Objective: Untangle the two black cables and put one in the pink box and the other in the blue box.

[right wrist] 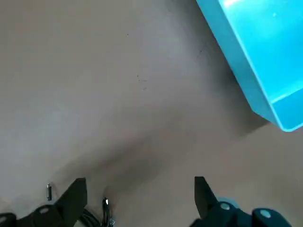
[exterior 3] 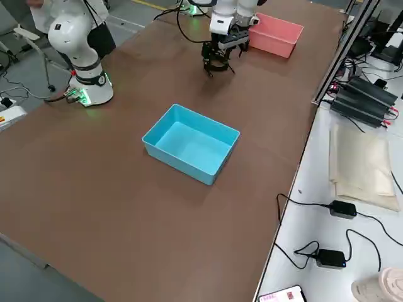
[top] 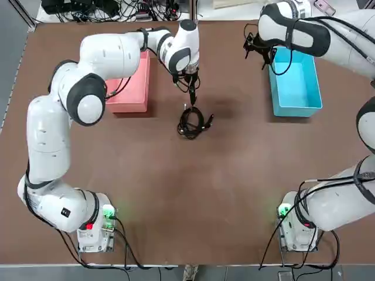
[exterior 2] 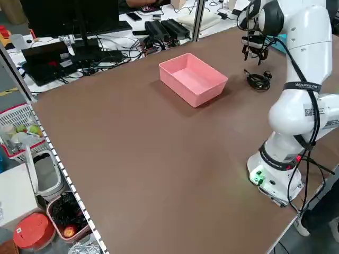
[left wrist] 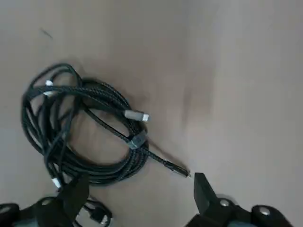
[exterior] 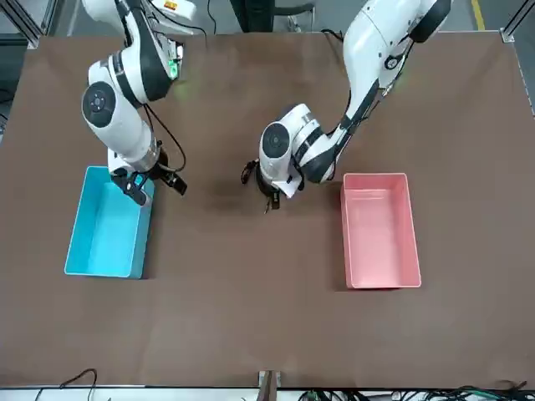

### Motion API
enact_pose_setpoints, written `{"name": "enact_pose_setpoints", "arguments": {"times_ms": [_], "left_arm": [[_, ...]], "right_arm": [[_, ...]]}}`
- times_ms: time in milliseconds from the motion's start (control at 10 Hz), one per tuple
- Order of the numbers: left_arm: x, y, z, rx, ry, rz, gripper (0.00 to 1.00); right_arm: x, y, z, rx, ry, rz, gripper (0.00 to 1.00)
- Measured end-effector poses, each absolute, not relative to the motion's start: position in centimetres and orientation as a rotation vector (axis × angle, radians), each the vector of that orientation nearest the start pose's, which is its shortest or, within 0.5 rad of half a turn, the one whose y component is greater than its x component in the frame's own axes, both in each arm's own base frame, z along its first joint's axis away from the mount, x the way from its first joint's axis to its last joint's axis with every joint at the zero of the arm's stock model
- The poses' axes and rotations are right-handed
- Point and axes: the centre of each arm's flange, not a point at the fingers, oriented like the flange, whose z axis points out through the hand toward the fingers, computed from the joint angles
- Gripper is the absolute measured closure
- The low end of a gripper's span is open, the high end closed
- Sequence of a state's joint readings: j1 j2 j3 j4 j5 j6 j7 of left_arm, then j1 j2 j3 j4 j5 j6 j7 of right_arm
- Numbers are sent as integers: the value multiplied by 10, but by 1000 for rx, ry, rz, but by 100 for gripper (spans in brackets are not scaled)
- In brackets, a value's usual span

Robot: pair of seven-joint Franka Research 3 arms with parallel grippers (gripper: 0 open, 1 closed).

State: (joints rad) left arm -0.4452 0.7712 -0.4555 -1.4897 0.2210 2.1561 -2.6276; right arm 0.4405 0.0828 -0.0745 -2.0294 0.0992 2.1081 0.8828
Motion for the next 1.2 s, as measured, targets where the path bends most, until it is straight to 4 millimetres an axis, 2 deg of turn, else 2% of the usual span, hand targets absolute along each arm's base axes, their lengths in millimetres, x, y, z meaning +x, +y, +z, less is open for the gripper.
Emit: {"name": "enact_pose_setpoints", "arguments": {"times_ms": [200,400,600,800,1100,1200], "left_arm": [[495,-514,220,2038,2420,-149,8],[489,-516,197,2065,2409,-93,15],[481,-521,185,2092,2393,-89,16],[472,-526,181,2108,2388,-88,18],[459,-530,173,2137,2372,-77,33],[461,-529,173,2149,2341,-39,48]], "right_arm": [[525,211,401,-2955,862,73,0],[525,211,400,-2954,864,71,0],[525,211,401,-2953,866,69,0],[525,211,401,-2952,867,67,0],[525,210,401,-2950,871,67,0],[526,209,401,-2950,872,66,0]]}}
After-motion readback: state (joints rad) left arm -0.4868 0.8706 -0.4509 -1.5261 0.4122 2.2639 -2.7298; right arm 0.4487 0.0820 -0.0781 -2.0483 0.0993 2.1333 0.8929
